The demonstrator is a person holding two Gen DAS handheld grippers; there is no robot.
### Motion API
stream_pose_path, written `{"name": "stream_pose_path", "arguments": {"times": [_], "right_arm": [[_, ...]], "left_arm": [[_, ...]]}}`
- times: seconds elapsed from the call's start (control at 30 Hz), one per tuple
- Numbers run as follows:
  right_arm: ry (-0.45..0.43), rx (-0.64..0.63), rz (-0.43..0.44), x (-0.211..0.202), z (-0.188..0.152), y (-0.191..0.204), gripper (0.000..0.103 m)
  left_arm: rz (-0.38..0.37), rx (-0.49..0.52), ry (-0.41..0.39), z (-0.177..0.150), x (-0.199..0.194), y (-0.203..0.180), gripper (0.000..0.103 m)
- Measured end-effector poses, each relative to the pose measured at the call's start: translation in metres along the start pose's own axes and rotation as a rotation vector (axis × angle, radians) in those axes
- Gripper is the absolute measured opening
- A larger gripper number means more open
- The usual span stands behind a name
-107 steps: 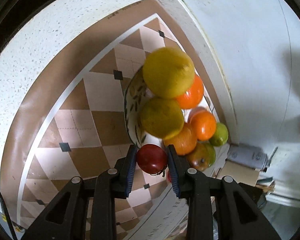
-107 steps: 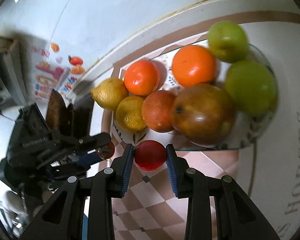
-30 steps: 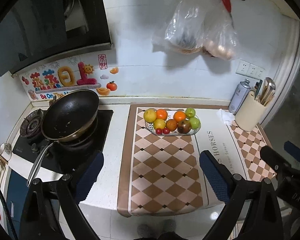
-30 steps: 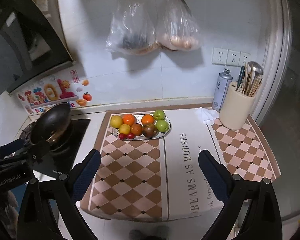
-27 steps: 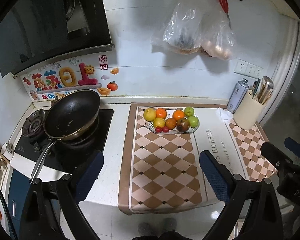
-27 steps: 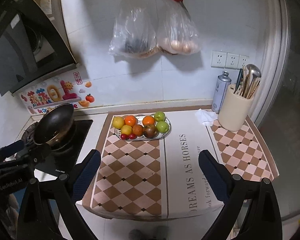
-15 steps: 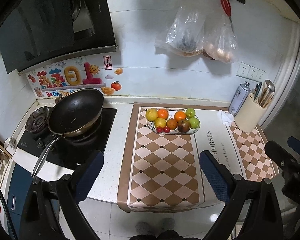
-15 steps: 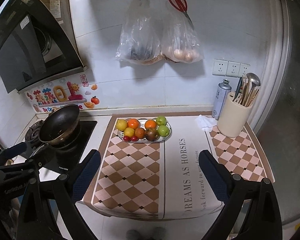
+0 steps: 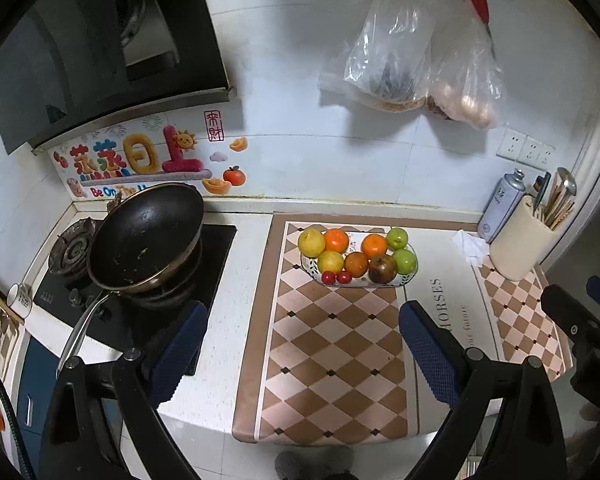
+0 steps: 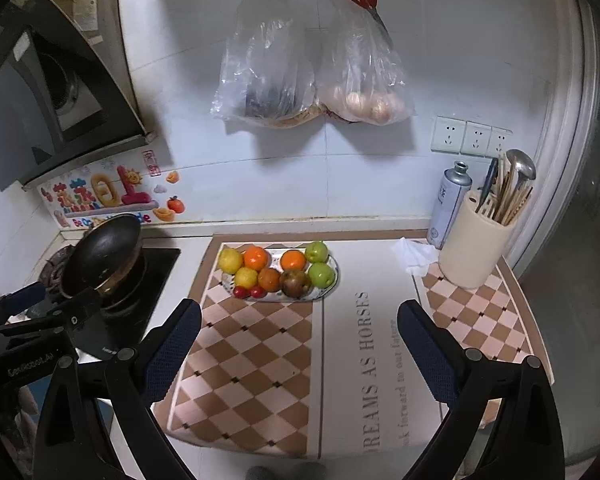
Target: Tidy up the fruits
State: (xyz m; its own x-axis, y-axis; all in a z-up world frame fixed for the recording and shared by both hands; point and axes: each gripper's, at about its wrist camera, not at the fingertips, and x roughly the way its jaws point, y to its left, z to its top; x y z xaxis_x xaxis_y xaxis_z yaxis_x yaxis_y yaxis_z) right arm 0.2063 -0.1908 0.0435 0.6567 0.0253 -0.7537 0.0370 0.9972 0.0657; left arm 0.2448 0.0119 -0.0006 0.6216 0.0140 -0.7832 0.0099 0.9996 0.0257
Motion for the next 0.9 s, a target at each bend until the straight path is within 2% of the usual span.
{"name": "stream_pose_path", "arguments": {"times": [0.2, 0.4, 0.9], "right_arm": [[0.039, 0.007, -0.006, 0.044, 0.014, -0.001, 0.101], [0.09, 0.019, -0.025, 0.08, 0.014, -0.005, 0.101], [0.097, 0.015, -0.036, 0.09, 0.019, -0.008, 0.101]], "left_arm": [[0.008, 0.002, 0.048, 0.01, 0.034, -0.003, 0.098], [0.016, 0.008, 0.08, 0.013, 0.056, -0.005, 0.098], [0.014, 0.009, 0.079, 0.019, 0.065, -0.008, 0.098]]}}
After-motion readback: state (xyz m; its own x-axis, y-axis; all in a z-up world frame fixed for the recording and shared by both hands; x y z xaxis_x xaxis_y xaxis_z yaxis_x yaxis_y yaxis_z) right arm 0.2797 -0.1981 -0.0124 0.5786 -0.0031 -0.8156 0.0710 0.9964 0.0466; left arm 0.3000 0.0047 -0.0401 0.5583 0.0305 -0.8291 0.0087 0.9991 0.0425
